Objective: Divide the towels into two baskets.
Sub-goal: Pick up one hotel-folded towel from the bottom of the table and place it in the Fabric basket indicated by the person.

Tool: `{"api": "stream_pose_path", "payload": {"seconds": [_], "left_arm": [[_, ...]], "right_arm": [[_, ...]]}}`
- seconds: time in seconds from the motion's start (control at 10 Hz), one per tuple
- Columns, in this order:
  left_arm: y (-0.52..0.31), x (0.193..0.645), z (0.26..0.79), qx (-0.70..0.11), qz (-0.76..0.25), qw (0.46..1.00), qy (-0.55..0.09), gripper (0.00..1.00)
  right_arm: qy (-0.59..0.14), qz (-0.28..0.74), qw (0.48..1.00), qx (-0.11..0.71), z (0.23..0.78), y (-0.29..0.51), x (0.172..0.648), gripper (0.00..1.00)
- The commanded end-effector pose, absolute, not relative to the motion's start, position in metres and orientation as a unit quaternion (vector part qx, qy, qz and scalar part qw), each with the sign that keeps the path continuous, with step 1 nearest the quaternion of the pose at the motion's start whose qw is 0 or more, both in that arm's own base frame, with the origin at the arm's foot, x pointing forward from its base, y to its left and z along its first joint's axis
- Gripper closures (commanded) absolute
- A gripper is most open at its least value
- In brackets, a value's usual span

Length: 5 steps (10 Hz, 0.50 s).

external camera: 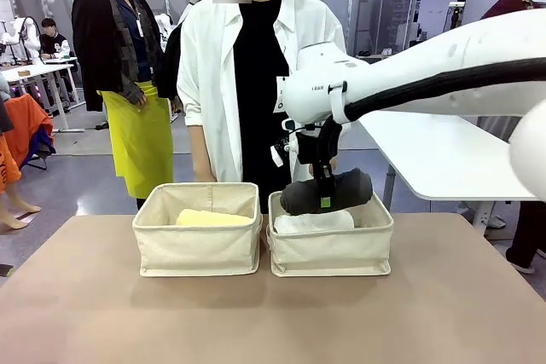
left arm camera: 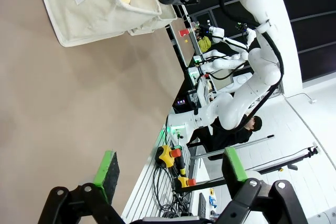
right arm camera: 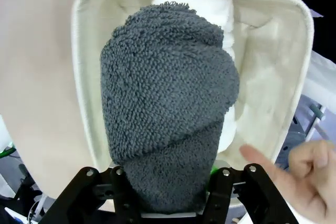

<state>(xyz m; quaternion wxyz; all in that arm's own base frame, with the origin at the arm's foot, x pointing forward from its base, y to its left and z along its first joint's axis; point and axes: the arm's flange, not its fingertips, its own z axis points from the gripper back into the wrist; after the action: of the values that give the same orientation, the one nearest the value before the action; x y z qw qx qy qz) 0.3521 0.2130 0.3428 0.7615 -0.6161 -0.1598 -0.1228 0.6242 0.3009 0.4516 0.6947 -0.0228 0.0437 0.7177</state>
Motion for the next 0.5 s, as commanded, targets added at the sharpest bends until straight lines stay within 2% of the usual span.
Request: {"api": "stream_pose_path", "payload": {"seconds": [0.0,0.1,0.2,0.3,0.4], "left_arm": [[0.214,0.348,0.346,-0.618,-0.127,0.758,-0.163,0.00],[0.214,0.348,0.346,-0.618,-0.127,0.758,-0.163,0.00],[0.214,0.348,0.346,-0.618,-0.127,0.758,-0.163,0.00],[0.214,0.348,0.346,-0.618,-0.127,0.758,-0.163,0.00],[0.214,0.348,0.346,-0.618,-0.127,0.758,-0.163,0.00]], "right_arm": [[0.059,0.710,0.701,0.000,0.447,0.310,0.636,0.63],[0.066,0.709,0.702,0.009,0.440,0.311,0.636,0.42],[0.068,0.708,0.703,0.023,0.438,0.311,0.633,0.30],[0.071,0.705,0.705,0.024,0.437,0.310,0.630,0.09],[0.072,0.704,0.706,0.025,0.437,0.310,0.626,0.00]]}}
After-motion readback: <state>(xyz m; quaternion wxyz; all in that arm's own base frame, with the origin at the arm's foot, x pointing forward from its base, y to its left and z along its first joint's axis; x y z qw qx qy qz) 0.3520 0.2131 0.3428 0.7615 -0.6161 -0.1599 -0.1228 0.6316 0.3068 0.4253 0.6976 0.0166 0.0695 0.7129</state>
